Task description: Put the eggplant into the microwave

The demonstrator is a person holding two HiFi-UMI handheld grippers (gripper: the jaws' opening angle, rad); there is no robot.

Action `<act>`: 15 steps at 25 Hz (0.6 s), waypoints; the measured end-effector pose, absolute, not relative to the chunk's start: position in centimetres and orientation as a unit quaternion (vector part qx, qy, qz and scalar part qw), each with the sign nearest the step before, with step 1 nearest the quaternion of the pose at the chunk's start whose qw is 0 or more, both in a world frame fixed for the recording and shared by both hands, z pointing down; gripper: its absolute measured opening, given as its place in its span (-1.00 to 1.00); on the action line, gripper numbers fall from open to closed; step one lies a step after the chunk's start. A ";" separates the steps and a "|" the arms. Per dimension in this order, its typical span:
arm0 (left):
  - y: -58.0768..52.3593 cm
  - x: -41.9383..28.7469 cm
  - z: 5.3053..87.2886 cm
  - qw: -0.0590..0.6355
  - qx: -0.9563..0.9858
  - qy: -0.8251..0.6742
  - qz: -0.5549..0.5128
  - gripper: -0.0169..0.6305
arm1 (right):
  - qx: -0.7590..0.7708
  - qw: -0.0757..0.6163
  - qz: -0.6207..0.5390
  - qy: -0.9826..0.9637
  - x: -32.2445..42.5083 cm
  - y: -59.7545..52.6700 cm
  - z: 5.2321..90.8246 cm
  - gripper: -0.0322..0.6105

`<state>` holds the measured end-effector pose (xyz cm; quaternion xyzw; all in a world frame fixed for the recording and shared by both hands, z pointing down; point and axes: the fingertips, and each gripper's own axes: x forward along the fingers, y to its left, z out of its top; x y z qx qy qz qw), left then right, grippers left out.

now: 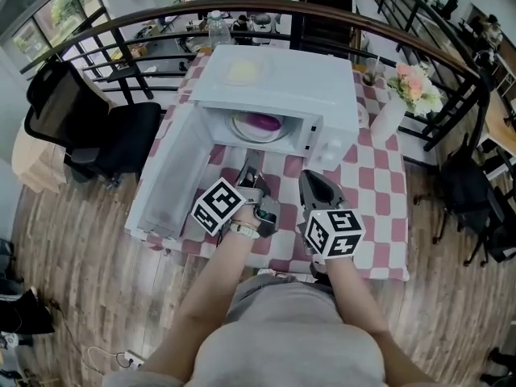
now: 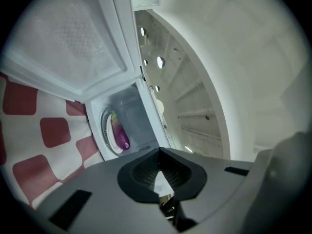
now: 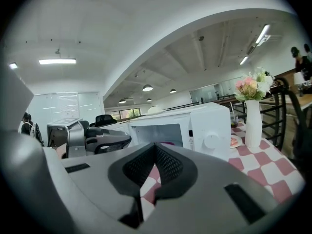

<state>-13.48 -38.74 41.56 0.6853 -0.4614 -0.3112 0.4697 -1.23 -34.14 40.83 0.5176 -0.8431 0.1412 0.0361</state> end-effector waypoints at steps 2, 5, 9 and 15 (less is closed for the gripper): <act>-38.1 -13.2 41.1 0.449 0.702 -0.457 -0.312 -0.94 | 0.518 0.040 0.133 -0.844 -1.0 -33.9 40.8 -0.82; -37.3 -12.9 40.3 0.417 0.724 -0.453 -0.311 -0.94 | 0.520 0.037 0.129 -0.843 -0.7 -33.5 40.6 -0.82; -36.2 -12.3 38.9 0.354 0.766 -0.455 -0.286 -0.94 | 0.513 0.038 0.121 -0.849 -1.1 -32.9 40.4 -0.82; -34.6 -10.8 37.2 0.258 0.815 -0.465 -0.229 -0.94 | 0.508 0.041 0.095 -0.855 -1.8 -32.1 40.2 -0.82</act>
